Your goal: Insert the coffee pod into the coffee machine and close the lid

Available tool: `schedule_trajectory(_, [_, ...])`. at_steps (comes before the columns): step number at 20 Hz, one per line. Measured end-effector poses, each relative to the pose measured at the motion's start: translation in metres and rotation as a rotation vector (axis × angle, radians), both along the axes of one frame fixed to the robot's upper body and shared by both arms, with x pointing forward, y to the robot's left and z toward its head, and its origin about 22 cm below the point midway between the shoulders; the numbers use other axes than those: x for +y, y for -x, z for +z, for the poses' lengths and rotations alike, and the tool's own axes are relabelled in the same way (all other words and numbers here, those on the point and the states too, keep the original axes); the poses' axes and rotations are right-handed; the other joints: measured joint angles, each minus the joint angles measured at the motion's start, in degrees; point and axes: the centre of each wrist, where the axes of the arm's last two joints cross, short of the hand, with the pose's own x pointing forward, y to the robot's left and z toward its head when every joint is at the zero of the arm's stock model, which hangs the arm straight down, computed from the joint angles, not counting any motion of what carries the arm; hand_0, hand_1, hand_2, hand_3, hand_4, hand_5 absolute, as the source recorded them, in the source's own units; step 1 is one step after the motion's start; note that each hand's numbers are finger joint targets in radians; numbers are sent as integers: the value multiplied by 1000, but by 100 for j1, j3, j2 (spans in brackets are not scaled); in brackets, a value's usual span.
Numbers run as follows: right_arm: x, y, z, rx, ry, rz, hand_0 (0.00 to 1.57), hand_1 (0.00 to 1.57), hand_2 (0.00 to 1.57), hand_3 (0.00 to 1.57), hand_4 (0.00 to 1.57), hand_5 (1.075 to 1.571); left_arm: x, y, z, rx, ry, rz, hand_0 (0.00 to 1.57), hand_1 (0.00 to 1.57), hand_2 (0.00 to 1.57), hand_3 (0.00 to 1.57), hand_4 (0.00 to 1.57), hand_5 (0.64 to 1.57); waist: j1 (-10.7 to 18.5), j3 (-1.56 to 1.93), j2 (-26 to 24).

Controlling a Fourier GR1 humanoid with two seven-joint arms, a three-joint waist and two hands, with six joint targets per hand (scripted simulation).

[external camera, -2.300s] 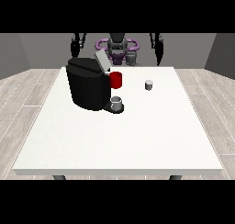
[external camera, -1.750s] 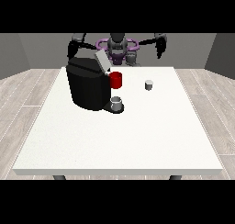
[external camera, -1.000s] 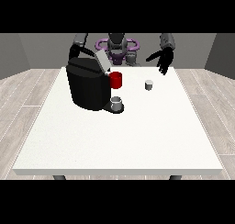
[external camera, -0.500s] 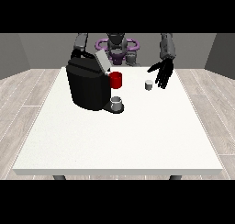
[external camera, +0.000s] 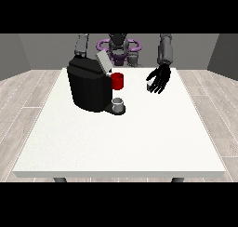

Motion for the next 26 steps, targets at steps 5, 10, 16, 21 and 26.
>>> schedule_trajectory(5, [12,1,-2,-9,-3,30,0,0,0,0,0,1571,2,-7,-4,-40,-107,-19,817,817,956,799,368,1571,-128,1,90])
schedule_trajectory(10, [5,0,-7,31,-10,30,0,0,0,0,0,1571,-2,-4,-17,30,-228,-70,877,877,1003,820,284,1571,-117,3,-86])
schedule_trajectory(16, [-2,-4,-13,52,-19,15,0,0,0,0,0,1571,-6,-12,-19,101,-319,-90,792,792,979,866,399,1571,-114,6,-155])
schedule_trajectory(21, [-5,-4,-19,77,30,-28,0,0,0,0,0,1571,-8,-15,-23,103,-328,-116,1149,1149,1257,1162,466,1571,-68,6,-207])
schedule_trajectory(26, [-10,6,-33,116,57,-52,0,0,0,0,0,1571,-10,-20,-19,91,-257,-153,1433,1433,1423,1352,489,1571,0,3,-442])
